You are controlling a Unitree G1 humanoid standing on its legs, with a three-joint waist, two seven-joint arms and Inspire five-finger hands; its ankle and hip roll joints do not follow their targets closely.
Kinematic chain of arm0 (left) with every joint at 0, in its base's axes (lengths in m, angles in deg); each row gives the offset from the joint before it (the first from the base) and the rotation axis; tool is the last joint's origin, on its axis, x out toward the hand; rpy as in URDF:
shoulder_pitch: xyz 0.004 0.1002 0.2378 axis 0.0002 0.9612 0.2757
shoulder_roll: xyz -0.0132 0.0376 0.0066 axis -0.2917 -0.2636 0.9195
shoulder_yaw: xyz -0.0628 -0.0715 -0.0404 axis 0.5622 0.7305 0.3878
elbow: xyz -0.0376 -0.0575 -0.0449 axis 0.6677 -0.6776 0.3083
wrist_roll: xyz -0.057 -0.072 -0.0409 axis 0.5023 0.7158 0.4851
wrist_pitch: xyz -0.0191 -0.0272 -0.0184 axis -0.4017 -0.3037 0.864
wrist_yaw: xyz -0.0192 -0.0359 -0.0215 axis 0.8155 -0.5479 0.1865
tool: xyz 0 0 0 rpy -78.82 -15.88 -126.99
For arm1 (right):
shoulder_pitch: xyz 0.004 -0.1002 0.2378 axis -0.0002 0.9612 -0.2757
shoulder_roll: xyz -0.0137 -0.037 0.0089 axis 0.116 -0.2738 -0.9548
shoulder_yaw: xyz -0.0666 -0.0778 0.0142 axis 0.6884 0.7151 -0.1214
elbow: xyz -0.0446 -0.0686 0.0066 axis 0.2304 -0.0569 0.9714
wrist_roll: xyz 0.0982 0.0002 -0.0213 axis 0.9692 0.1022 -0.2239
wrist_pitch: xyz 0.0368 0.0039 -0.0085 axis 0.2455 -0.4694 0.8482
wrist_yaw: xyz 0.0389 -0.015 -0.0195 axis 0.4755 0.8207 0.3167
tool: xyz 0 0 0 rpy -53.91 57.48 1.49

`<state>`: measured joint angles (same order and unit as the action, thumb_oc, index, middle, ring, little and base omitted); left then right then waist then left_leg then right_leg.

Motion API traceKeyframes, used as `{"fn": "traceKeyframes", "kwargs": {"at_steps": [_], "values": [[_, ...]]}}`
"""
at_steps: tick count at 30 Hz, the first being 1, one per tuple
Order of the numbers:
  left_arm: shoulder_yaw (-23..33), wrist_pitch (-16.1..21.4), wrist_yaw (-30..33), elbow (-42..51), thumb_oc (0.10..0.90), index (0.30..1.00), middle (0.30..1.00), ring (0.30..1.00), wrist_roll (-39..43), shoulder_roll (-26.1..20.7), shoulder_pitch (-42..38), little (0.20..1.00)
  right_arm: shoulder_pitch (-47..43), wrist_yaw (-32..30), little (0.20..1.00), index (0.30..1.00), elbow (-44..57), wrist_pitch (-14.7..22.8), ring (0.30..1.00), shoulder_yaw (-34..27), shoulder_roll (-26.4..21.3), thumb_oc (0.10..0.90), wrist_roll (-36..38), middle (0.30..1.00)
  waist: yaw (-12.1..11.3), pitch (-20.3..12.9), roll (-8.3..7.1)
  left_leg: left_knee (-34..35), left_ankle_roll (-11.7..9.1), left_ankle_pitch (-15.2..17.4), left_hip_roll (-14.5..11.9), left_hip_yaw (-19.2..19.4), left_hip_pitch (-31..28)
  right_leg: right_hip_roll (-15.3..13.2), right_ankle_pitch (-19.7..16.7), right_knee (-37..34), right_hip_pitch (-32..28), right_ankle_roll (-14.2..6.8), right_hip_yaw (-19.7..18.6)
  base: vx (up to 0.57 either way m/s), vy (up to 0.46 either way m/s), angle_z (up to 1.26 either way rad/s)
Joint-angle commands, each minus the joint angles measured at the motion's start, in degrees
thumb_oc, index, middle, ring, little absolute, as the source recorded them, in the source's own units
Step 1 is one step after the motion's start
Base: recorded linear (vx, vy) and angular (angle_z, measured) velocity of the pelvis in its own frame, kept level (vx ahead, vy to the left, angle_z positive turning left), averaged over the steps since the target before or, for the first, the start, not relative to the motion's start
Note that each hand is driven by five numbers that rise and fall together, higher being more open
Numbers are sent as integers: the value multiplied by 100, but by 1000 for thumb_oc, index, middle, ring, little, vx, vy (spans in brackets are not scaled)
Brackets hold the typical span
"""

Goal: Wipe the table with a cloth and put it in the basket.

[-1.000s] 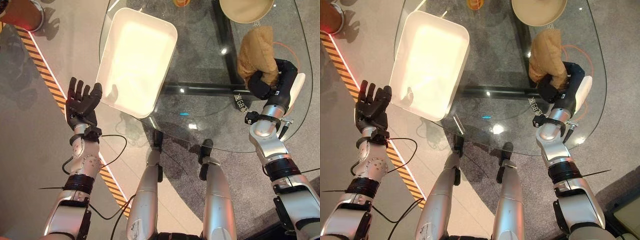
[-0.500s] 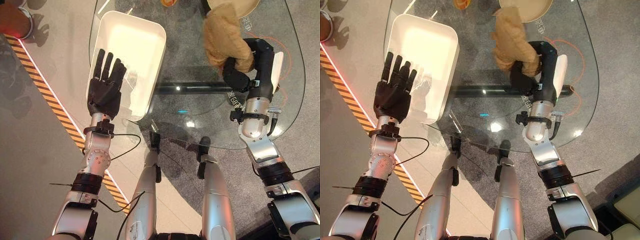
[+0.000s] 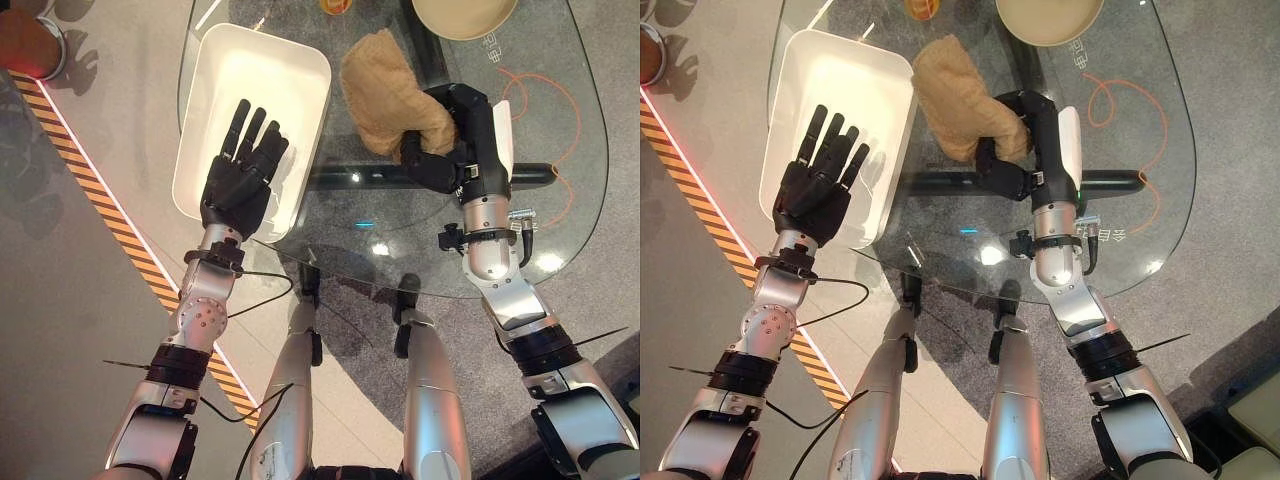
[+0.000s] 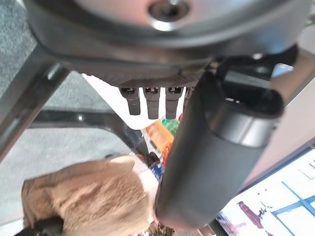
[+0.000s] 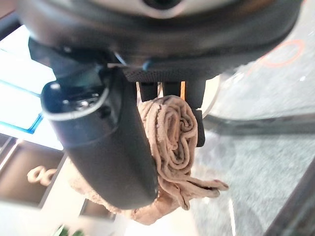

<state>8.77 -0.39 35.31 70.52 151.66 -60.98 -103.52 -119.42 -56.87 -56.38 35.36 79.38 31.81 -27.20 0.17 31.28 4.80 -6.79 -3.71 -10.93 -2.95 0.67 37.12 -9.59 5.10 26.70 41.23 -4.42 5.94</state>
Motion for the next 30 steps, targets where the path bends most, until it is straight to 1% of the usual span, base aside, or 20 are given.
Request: {"fn": "traceKeyframes", "kwargs": {"at_steps": [1,2,6,8,9,13,14,16,17,18,22,25,30], "values": [[-47,181,-379,630,800,900,900,900,133,-57,-543,900,-760,271,200,300,1279,765,300,-38,-47,100,-30,300,-14,-149,-239,-557,151,975,240,269,-271,169,-487,-900,-468,-111,155,0,0,0],[-60,176,-384,635,800,900,900,900,145,-55,-527,900,-749,296,200,300,1286,758,300,-20,-45,100,-19,300,-14,-149,-240,-570,149,1016,241,268,-306,165,-444,-880,-500,-116,155,0,0,0],[-113,108,-401,713,800,900,900,900,143,-53,-556,900,-805,545,200,300,1341,705,300,108,-67,100,73,300,-24,-149,-243,-554,147,968,249,264,-281,157,-495,-918,-487,-109,173,0,0,0],[-172,67,-413,762,800,900,900,900,149,-35,-541,900,-812,671,200,300,1390,669,300,226,-66,100,105,300,-33,-149,-242,-560,140,1004,254,257,-326,145,-457,-903,-528,-115,183,0,0,0],[-178,56,-405,781,800,900,900,900,149,-41,-561,900,-836,693,200,300,1406,655,300,238,-70,100,124,300,-35,-149,-241,-551,142,964,255,256,-289,145,-499,-923,-498,-109,186,0,0,0],[-243,5,-410,832,800,900,900,900,160,-34,-548,900,-849,784,200,300,1426,628,300,328,-55,100,204,300,-40,-149,-240,-567,137,999,266,254,-317,140,-457,-901,-526,-115,195,0,0,0],[-255,-12,-437,824,800,900,900,900,176,-43,-579,900,-883,833,200,300,1440,605,300,376,-45,100,201,300,-43,-149,-237,-555,140,953,271,252,-275,147,-505,-920,-487,-108,201,0,0,0],[-273,-52,-449,848,800,900,900,900,193,-35,-559,900,-879,864,200,300,1469,560,300,423,-41,100,216,300,-49,-149,-234,-560,136,986,274,249,-309,140,-464,-906,-519,-110,203,0,0,0],[-278,-62,-446,859,800,900,900,900,176,-30,-576,900,-898,874,200,300,1478,546,300,437,-35,100,207,300,-51,-149,-234,-545,140,945,274,247,-273,141,-506,-931,-492,-105,204,0,0,0],[-309,-81,-476,860,800,900,900,900,191,-30,-561,900,-885,882,200,300,1477,536,300,467,-28,100,208,300,-52,-149,-234,-555,139,981,278,243,-306,141,-467,-913,-521,-108,200,0,0,0],[-349,-150,-576,899,800,900,900,900,170,-29,-584,900,-919,899,200,300,1485,493,300,522,-58,100,234,300,-52,-149,-238,-563,140,946,278,247,-260,137,-510,-919,-478,-103,211,0,0,0],[-365,-294,-616,969,800,900,900,900,169,-37,-574,900,-906,916,200,300,1513,447,300,529,-79,100,269,300,-49,-149,-237,-559,143,943,284,249,-269,139,-515,-919,-480,-101,214,0,0,0],[-454,-427,-685,1006,800,900,900,900,85,-54,-565,900,-877,902,200,300,1558,439,300,555,-73,100,269,300,-39,-149,-237,-577,144,982,287,249,-288,136,-489,-891,-482,-113,208,0,0,0]]}}
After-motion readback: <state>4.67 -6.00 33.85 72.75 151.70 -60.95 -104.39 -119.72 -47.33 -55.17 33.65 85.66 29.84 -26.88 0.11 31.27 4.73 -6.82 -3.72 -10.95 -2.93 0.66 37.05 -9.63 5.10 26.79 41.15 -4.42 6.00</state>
